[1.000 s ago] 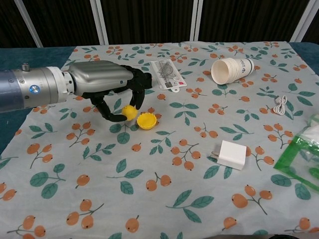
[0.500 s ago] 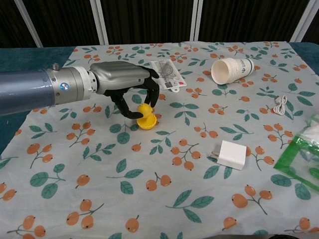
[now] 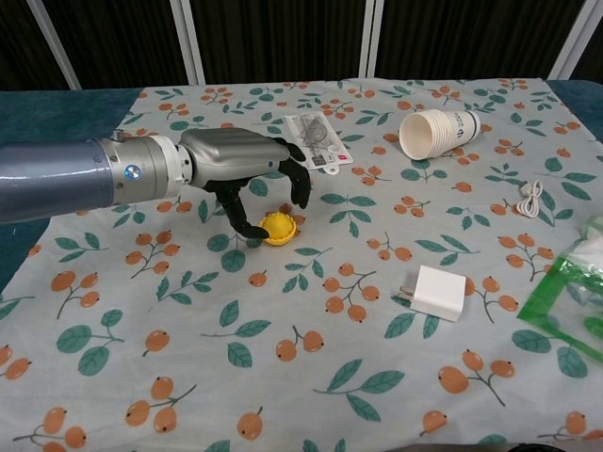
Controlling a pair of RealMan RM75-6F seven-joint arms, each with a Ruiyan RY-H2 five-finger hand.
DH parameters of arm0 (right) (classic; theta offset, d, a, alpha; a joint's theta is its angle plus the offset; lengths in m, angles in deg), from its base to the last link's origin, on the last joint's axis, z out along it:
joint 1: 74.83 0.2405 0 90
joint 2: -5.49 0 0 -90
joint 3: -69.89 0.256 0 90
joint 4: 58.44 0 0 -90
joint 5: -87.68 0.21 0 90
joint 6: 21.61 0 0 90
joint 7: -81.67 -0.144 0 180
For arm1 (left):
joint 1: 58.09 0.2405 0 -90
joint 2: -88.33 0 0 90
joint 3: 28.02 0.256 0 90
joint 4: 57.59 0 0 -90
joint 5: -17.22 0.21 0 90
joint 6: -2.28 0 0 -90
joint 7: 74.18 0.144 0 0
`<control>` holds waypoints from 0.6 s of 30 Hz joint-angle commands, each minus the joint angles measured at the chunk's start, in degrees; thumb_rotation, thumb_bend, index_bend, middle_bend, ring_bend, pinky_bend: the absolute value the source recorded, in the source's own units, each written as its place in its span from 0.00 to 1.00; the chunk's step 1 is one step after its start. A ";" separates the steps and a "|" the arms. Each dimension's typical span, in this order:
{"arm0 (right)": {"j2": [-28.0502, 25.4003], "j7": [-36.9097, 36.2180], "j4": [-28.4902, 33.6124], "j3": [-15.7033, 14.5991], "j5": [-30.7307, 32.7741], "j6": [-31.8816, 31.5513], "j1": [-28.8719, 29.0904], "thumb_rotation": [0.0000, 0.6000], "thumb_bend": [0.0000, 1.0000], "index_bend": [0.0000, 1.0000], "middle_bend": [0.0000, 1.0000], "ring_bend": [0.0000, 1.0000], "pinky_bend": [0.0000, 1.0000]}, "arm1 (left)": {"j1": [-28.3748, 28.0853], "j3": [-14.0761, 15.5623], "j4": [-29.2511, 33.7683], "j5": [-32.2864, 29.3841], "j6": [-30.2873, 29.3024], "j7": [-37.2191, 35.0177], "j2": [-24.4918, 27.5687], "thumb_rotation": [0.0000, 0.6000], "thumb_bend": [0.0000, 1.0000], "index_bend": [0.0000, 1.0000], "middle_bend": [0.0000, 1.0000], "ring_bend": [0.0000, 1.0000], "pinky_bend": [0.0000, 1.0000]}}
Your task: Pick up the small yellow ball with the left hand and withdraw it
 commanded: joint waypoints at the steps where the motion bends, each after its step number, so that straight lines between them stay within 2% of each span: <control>1: -0.04 -0.07 0.03 -0.01 0.04 -0.03 -0.05 1.00 0.11 0.11 0.08 0.11 0.19 | -0.31 -0.07 0.16 -0.88 0.83 0.60 0.42 1.00 0.20 0.12 0.10 0.00 0.03; 3: -0.06 -0.14 0.03 0.05 0.09 -0.06 -0.05 1.00 0.11 0.11 0.08 0.11 0.19 | -0.32 -0.32 0.75 -1.42 0.92 0.71 0.80 1.00 0.20 0.07 0.07 0.00 0.02; 6: -0.09 -0.20 0.03 0.10 0.16 0.01 -0.01 1.00 0.11 0.11 0.08 0.11 0.19 | -0.24 -0.78 2.32 -1.49 0.09 0.84 1.98 1.00 0.20 0.07 0.07 0.00 0.02; 11: -0.11 -0.21 0.03 0.07 0.16 0.12 0.02 1.00 0.11 0.11 0.08 0.11 0.19 | 1.35 -2.95 8.53 -1.89 -4.69 -0.08 6.34 1.00 0.20 0.08 0.08 0.00 0.02; 15: -0.14 -0.30 0.08 0.14 0.28 0.02 -0.03 1.00 0.11 0.11 0.08 0.11 0.19 | 4.19 -3.63 16.32 -1.62 -9.87 1.45 12.86 1.00 0.20 0.08 0.07 0.00 0.03; 18: -0.12 -0.17 0.15 0.06 0.03 -0.09 -0.04 1.00 0.11 0.11 0.08 0.11 0.19 | 7.36 -2.80 23.07 -1.63 -13.43 4.04 19.05 1.00 0.20 0.06 0.06 0.00 0.02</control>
